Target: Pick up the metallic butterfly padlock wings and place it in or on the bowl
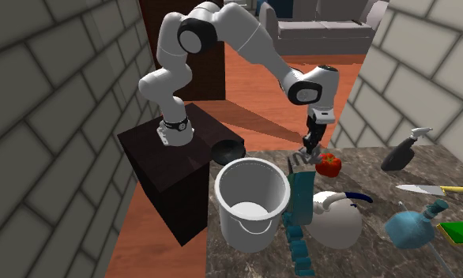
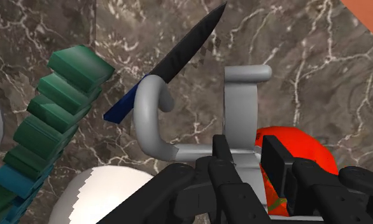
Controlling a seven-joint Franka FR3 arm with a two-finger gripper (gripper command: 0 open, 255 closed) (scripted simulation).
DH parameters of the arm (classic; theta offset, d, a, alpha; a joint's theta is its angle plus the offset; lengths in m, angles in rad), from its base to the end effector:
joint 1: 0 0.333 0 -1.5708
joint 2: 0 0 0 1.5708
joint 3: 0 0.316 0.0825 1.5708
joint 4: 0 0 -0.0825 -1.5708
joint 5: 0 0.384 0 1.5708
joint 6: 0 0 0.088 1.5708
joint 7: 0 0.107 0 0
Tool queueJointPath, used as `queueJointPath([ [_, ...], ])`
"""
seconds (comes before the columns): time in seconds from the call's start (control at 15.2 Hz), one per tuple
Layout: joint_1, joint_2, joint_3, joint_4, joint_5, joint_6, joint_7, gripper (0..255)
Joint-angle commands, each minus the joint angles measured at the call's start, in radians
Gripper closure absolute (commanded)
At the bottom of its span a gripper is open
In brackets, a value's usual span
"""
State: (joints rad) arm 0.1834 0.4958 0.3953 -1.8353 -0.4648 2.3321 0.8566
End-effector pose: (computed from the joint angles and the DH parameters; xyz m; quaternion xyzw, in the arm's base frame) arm 0.5576 0.3328 0.2820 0.9964 -0.0057 0.0744 0.0411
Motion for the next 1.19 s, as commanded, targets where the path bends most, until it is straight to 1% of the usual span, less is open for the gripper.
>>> queueJointPath([
  [0.0, -0.006, -0.018, 0.007, 0.000, 0.012, -0.016, -0.011, 255],
  [0.59, -0.023, -0.084, 0.033, 0.026, 0.061, -0.100, -0.053, 255],
  [0.86, -0.081, -0.242, 0.054, -0.192, 0.114, -0.019, -0.079, 255],
  [1.12, -0.124, -0.401, 0.068, -0.389, 0.191, 0.047, -0.134, 255],
])
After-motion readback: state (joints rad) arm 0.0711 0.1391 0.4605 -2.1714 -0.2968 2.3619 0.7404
